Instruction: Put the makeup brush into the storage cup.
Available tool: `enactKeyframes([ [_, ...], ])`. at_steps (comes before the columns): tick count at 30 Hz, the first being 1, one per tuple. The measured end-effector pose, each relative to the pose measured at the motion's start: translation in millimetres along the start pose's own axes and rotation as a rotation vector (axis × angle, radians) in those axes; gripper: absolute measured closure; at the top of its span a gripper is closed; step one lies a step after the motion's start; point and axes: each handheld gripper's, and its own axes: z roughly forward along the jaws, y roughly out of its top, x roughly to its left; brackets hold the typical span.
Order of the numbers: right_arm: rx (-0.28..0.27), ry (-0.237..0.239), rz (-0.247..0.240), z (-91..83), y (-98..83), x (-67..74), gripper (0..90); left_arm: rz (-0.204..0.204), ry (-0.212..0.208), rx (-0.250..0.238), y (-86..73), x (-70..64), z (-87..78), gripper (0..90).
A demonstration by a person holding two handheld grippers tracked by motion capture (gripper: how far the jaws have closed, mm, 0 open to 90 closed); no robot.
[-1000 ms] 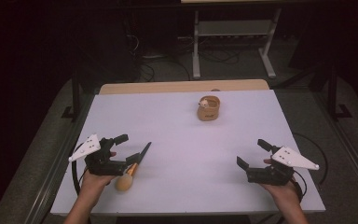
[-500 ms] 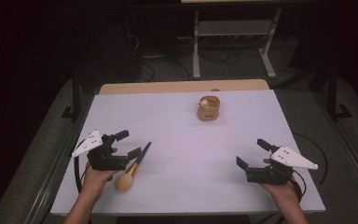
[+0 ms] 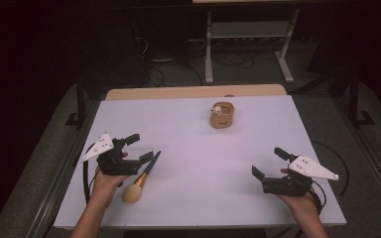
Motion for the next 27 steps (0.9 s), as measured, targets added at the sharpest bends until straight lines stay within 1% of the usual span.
enactKeyframes([
  [4,-0.001,-0.001,-0.004,0.6,-0.6,-0.1,1.6,-0.002,0.004,0.003,2.6,1.7,4.6,9.8],
  [5,-0.001,-0.001,-0.004,0.6,-0.7,0.0,1.6,0.004,0.008,0.008,3.6,2.6,5.4,9.8],
  [8,0.0,0.0,-0.003,0.6,-0.9,0.1,1.6,0.006,0.012,-0.009,5.1,3.5,6.6,9.8],
  [12,0.002,-0.001,-0.005,0.5,-1.1,-0.5,1.6,-0.003,0.015,-0.001,5.7,5.3,8.1,9.8],
  [14,0.001,-0.002,-0.006,0.5,-1.0,-0.7,1.6,-0.015,0.016,-0.002,5.6,5.2,8.2,9.9],
  [16,0.001,-0.002,-0.006,0.4,-0.8,-0.5,1.6,-0.013,0.018,0.006,5.6,4.7,8.3,9.8],
  [17,0.001,-0.001,-0.006,0.4,-0.8,-0.4,1.6,-0.016,0.02,0.016,5.6,4.4,8.4,9.8],
  [20,0.0,0.0,-0.005,0.5,-0.8,-0.2,1.6,-0.023,0.02,0.022,5.6,3.5,9.7,9.8],
  [21,0.001,0.001,-0.008,0.6,-0.9,0.0,1.6,-0.029,0.022,0.034,6.0,2.0,10.4,9.8],
  [22,0.001,0.002,-0.008,0.6,-0.9,0.0,1.6,-0.021,0.022,0.042,6.3,2.3,10.2,9.9],
  [26,0.002,0.003,-0.007,0.5,-1.0,-0.1,1.6,-0.014,0.026,0.06,8.1,1.9,10.0,9.8],
  [27,0.002,0.004,-0.007,0.5,-1.0,-0.1,1.6,-0.025,0.027,0.053,8.6,0.7,10.5,9.9],
])
